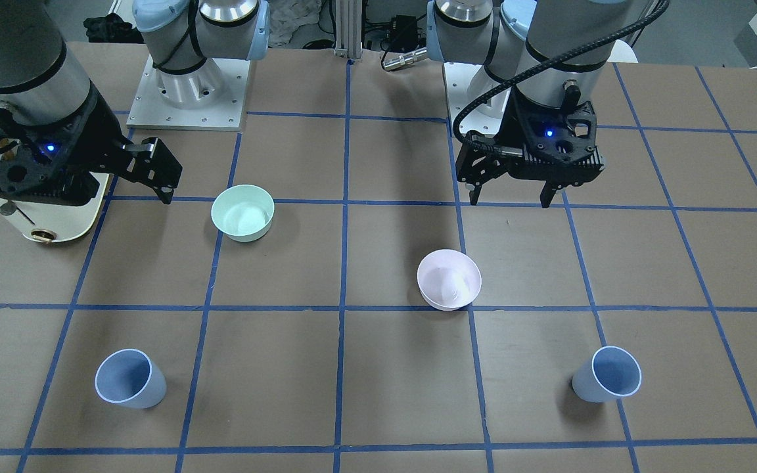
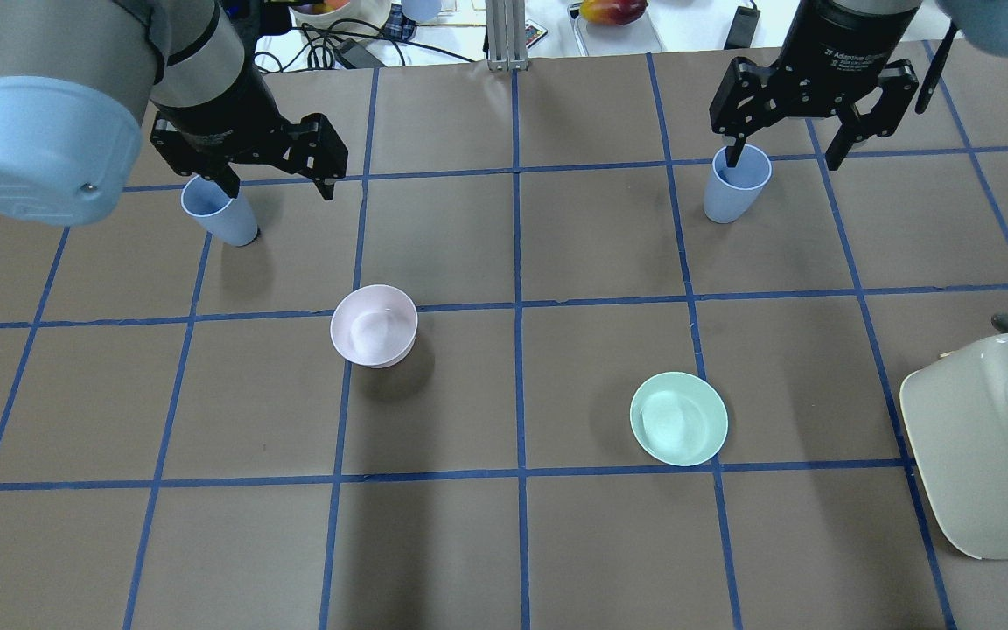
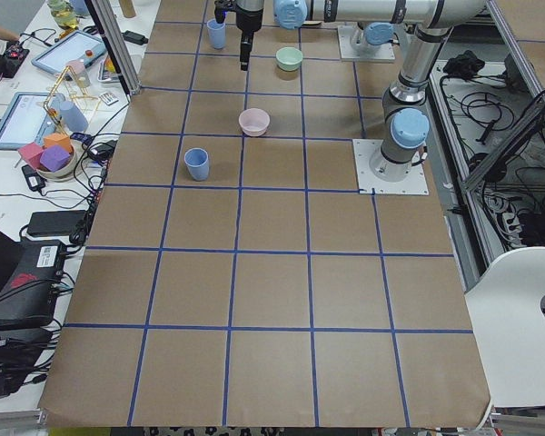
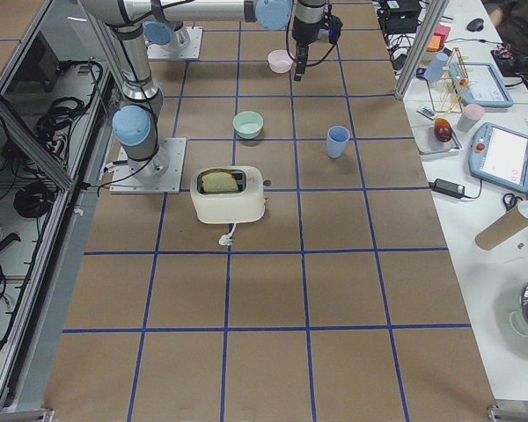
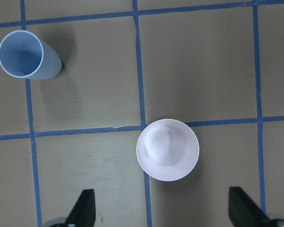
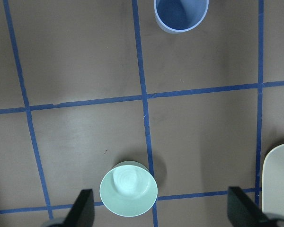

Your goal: Stack blue cups with both arms

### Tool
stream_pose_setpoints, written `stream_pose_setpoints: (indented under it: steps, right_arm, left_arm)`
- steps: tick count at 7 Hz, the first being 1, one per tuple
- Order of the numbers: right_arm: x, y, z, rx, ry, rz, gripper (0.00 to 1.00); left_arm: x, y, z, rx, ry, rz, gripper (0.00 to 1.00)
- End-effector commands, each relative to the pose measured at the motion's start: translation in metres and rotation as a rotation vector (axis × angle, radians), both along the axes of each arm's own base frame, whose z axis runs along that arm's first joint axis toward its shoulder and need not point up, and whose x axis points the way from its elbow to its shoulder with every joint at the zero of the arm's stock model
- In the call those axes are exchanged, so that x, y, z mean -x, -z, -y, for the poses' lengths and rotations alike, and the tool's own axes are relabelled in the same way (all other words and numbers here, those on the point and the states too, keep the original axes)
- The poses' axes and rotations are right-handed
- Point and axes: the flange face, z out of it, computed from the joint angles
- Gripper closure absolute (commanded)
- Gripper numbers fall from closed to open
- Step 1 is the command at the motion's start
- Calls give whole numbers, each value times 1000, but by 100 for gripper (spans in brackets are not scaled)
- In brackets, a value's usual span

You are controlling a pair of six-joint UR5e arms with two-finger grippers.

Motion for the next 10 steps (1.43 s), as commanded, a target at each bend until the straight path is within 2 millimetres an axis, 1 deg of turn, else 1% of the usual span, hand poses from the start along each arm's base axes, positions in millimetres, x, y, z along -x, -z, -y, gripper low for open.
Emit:
stream_pose_setpoints:
  steps: [1,3,6,7,8,9,10]
  right_arm:
    - [1,-1,1,3,2,0,0]
    - [1,0,0,2,2,0,0]
    - [1,-1,1,5,0,0,0]
    - [2,-1,1,8,2,0,0]
    - [3,0,2,5,3,-2,0]
    - [3,1,1,2,5,-2,0]
    - [4,0,2,6,6,-2,0]
  left_arm:
    - [0,0,0,-2,1,-1,0]
    - [2,-4,-1,-21,1,-53,0]
    - [-1,-11,-1,-22,-3,-47,0]
    - [-2,-3,4,-34,-6,-46,0]
    - [-11,15,19,-52,-22,-47,0]
    - [-43,38,48,-56,-27,-44,0]
    - [-80,72,81,-52,53,-34,0]
